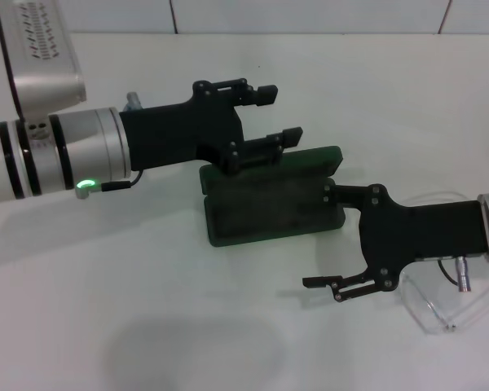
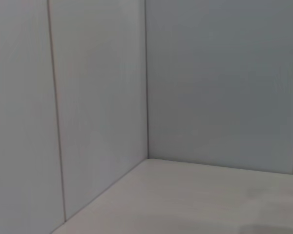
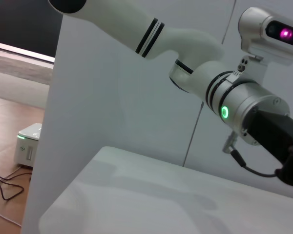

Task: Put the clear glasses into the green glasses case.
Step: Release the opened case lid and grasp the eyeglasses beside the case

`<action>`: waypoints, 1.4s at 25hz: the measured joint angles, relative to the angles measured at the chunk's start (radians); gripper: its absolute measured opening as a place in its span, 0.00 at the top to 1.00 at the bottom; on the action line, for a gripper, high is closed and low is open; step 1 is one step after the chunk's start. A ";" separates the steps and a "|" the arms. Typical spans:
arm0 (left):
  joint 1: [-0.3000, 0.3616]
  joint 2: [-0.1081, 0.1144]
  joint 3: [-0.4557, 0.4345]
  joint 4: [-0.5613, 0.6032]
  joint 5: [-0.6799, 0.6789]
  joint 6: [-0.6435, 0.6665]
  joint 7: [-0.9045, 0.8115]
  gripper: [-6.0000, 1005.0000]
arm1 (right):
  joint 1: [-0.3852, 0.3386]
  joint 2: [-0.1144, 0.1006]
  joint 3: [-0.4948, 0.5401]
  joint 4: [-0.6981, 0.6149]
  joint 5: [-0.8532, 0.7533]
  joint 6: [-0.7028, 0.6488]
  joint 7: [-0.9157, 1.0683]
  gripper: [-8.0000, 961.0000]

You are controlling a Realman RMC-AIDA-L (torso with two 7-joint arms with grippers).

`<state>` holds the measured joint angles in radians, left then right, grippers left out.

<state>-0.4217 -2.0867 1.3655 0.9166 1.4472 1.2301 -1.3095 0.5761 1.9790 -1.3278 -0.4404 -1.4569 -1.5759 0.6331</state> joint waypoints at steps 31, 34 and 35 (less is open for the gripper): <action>0.131 -0.007 -0.134 -0.542 -0.741 0.272 0.641 0.33 | -0.056 0.001 0.251 -0.223 0.006 -0.152 0.545 0.12; 0.129 -0.009 -0.129 -0.588 -0.743 0.327 0.689 0.33 | -0.061 0.017 0.335 -0.183 0.008 -0.158 0.556 0.12; 0.127 -0.010 -0.129 -0.600 -0.745 0.334 0.700 0.33 | -0.064 0.021 0.352 -0.174 0.008 -0.157 0.557 0.12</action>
<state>-0.2947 -2.0966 1.2366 0.3170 0.7026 1.5637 -0.6098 0.5120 1.9996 -0.9758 -0.6141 -1.4486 -1.7330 1.1901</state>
